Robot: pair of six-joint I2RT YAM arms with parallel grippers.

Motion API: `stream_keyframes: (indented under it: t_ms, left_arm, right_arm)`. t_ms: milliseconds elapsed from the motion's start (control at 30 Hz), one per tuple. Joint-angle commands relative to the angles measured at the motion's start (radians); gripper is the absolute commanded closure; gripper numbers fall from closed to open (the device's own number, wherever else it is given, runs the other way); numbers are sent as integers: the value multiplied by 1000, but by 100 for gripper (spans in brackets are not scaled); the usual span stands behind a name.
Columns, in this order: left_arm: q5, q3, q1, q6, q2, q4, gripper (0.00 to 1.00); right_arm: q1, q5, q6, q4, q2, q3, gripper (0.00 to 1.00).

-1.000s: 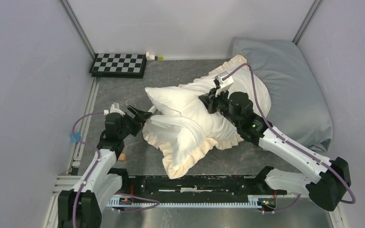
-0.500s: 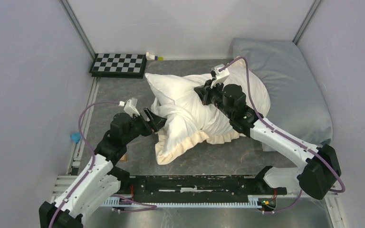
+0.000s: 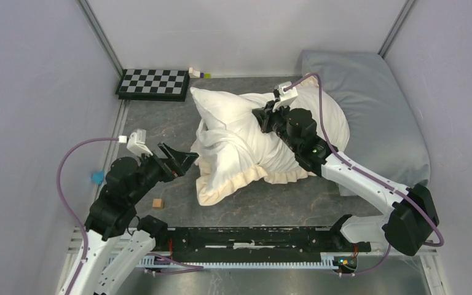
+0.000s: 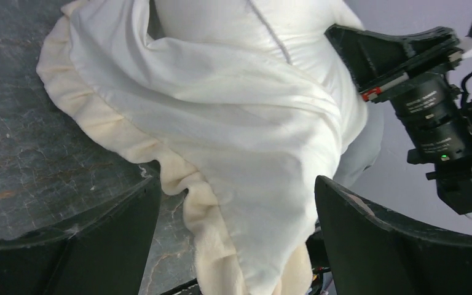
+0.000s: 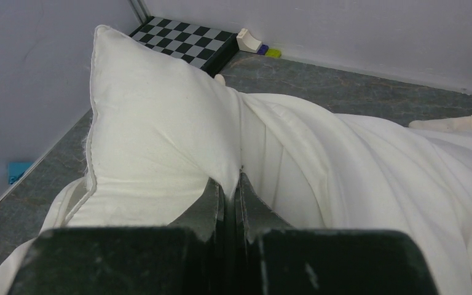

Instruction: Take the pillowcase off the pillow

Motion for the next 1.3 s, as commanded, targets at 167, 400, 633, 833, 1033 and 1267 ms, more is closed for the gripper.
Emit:
stream_keyframes:
  t_ms: [167, 400, 633, 833, 1033, 1267]
  left_arm:
    - [86, 171, -3, 45, 33, -128, 0]
    - [294, 28, -5, -72, 95, 57, 0]
    - [261, -1, -36, -68, 166, 104, 0]
    - [349, 2, -118, -76, 247, 183, 0]
    - [438, 84, -168, 33, 268, -16, 0]
    - [451, 0, -170, 128, 317, -97, 22]
  right_arm:
    - [-52, 118, -76, 31, -42, 13, 100]
    - [-52, 96, -89, 28, -47, 24, 100]
    - [-52, 52, -72, 16, -46, 25, 100]
    - [-52, 46, -60, 8, -40, 33, 100]
    - [-52, 46, -64, 0, -34, 37, 100]
    - [-52, 30, -54, -1, -22, 33, 100]
